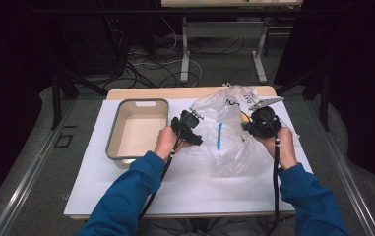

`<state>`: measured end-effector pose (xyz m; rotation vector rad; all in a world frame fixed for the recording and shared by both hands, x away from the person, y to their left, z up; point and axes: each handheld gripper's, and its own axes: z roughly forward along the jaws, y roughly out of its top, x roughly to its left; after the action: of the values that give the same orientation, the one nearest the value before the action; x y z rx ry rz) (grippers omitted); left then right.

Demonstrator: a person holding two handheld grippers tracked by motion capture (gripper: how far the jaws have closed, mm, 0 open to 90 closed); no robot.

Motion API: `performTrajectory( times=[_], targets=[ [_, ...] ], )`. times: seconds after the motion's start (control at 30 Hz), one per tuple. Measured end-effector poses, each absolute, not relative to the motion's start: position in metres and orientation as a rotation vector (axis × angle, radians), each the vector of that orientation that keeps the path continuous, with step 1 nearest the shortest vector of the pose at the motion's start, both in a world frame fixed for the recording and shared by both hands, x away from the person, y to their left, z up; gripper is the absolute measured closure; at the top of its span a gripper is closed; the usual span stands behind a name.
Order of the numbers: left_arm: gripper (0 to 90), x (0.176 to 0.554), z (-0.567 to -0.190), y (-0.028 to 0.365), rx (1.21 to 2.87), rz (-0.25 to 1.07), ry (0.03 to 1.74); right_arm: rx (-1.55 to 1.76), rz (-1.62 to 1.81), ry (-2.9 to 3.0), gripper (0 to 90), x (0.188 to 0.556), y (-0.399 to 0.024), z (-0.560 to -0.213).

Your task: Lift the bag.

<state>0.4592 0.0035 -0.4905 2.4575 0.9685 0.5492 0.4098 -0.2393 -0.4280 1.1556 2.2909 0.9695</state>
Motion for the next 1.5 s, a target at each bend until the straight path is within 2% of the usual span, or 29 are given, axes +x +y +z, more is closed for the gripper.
performTrajectory(
  times=[0.1, 0.17, 0.37, 0.47, 0.57, 0.77, 0.87, 0.9, 1.0, 1.17, 1.5],
  targets=[
    [32.3, 0.468, -0.497, -0.004, 2.501, 0.571, 0.989, 1.15, 0.969, 2.291, 90.0, 0.41, -0.24, -0.428],
    [43.0, 0.473, -0.502, -0.007, 2.515, 0.563, 0.995, 1.147, 0.965, 2.293, 90.0, 0.41, -0.239, -0.428],
    [88.5, 0.473, -0.502, -0.007, 2.446, 0.582, 0.979, 1.152, 0.971, 2.293, 90.0, 0.409, -0.24, -0.428],
    [89.9, 0.467, -0.496, -0.005, 2.419, 0.579, 0.941, 1.15, 0.976, 2.297, 89.1, 0.406, -0.242, -0.429],
    [90.0, 0.461, -0.491, -0.002, 2.396, 0.563, 0.915, 1.15, 0.987, 2.29, 80.3, 0.403, -0.244, -0.43],
    [90.0, 0.452, -0.49, 0.005, 2.386, 0.535, 0.888, 1.125, 1.003, 2.291, 49.4, 0.393, -0.246, -0.428],
    [90.0, 0.451, -0.491, 0.008, 2.381, 0.531, 0.887, 1.106, 1.022, 2.3, 40.0, 0.388, -0.246, -0.426],
    [90.0, 0.451, -0.49, 0.009, 2.385, 0.525, 0.889, 1.102, 1.026, 2.3, 31.1, 0.386, -0.246, -0.426],
    [89.9, 0.451, -0.49, 0.011, 2.379, 0.526, 0.902, 1.088, 1.03, 2.3, 21.9, 0.378, -0.246, -0.422],
    [89.9, 0.451, -0.488, 0.014, 2.38, 0.528, 0.907, 1.053, 1.042, 2.321, 12.3, 0.365, -0.248, -0.418],
    [89.7, 0.449, -0.487, 0.016, 2.388, 0.515, 0.92, 1.045, 1.003, 2.376, 3.3, 0.331, -0.255, -0.429]
  ],
)
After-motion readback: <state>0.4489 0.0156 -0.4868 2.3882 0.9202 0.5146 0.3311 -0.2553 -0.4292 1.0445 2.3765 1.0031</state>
